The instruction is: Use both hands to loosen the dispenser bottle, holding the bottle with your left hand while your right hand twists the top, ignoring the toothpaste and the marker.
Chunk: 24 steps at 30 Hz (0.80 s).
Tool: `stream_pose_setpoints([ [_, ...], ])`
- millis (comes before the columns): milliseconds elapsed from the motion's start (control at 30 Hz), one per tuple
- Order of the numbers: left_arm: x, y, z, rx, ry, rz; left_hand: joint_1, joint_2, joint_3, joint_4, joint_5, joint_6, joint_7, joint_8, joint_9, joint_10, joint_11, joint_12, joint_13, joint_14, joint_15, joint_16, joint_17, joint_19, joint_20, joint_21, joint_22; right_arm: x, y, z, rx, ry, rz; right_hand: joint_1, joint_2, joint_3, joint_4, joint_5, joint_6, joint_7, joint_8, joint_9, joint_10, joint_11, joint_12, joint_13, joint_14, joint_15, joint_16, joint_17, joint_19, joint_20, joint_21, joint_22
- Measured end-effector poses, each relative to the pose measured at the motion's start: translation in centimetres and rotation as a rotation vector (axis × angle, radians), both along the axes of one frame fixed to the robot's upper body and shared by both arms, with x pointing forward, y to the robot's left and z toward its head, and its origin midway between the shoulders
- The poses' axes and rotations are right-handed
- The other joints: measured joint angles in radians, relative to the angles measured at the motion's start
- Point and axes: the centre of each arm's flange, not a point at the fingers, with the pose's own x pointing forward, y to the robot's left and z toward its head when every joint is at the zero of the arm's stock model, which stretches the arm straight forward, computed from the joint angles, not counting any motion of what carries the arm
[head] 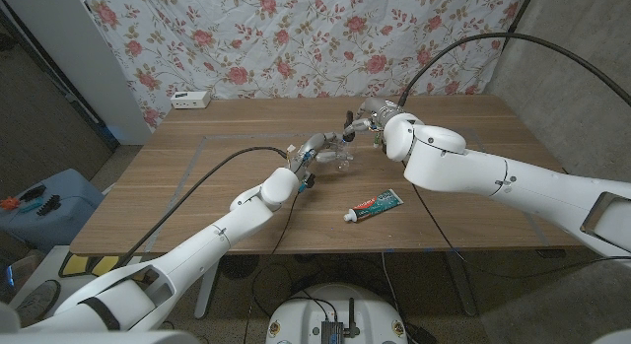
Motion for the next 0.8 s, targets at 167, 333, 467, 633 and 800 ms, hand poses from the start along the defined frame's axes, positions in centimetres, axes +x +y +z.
stream_pose_setpoints([
  [167,0.06,0.0,-0.08,0.0,0.002,-0.002,0.0,0.0,0.0,0.0,0.0,0.0,0.0,0.0,0.0,0.0,0.0,0.0,0.0,0.0,0.0,0.0,0.0,0.0,0.0,0.0,0.0,0.05,0.06,-0.01,-0.001,-0.002,0.002,0.011,0.003,0.008,-0.001,0.0,0.007,-0.007,0.004,0.0,0.005,-0.002,0.0,0.0,0.001,-0.001,0.0,0.0,0.009,0.002,0.0,0.0],
  [333,0.13,-0.01,-0.02,0.0,0.002,-0.003,0.0,0.0,0.0,0.0,0.0,0.0,0.0,0.0,0.0,0.0,0.0,0.0,0.0,0.0,0.0,0.0,-0.001,0.0,0.0,0.0,0.0,0.1,0.12,0.03,-0.003,-0.005,0.006,0.02,-0.001,0.016,-0.001,0.0,0.02,-0.02,0.012,0.005,0.008,-0.006,0.0,0.0,0.009,-0.002,0.0,0.0,0.01,0.0,0.0,0.0],
  [467,0.21,-0.03,0.03,0.001,0.003,-0.004,0.0,0.0,0.004,-0.004,0.0,0.0,0.0,0.001,0.0,0.0,0.0,0.0,0.0,0.0,0.0,-0.003,0.0,0.0,0.0,0.0,0.0,0.16,0.15,0.07,-0.004,-0.008,0.011,0.036,0.002,0.027,0.002,0.0,0.035,-0.034,0.023,0.006,0.014,-0.011,0.004,0.005,0.016,-0.005,0.0,0.0,0.022,0.0,0.0,0.0],
  [633,0.35,-0.06,0.06,0.003,0.005,-0.006,0.0,0.0,0.004,-0.004,-0.003,0.0,0.0,0.001,0.0,0.0,0.0,0.0,0.0,0.0,0.0,-0.005,0.0,0.0,0.0,0.0,0.0,0.26,0.16,0.07,-0.005,-0.013,0.017,0.048,0.005,0.036,0.003,0.0,0.051,-0.036,0.029,0.009,0.023,-0.013,0.004,0.005,0.026,-0.007,0.008,0.0,0.025,-0.004,0.0,0.0],
  [800,0.45,-0.09,0.1,0.003,0.006,-0.007,0.0,0.0,0.004,-0.004,-0.004,0.0,0.0,0.001,0.0,0.0,0.0,0.0,0.0,0.0,0.0,-0.008,0.0,0.0,0.0,0.0,0.0,0.43,0.08,0.12,-0.001,-0.019,0.023,0.065,0.007,0.046,0.002,-0.004,0.061,-0.047,0.037,0.011,0.027,-0.017,0.004,0.005,0.036,-0.018,0.008,0.0,0.032,-0.003,0.0,0.0],
])
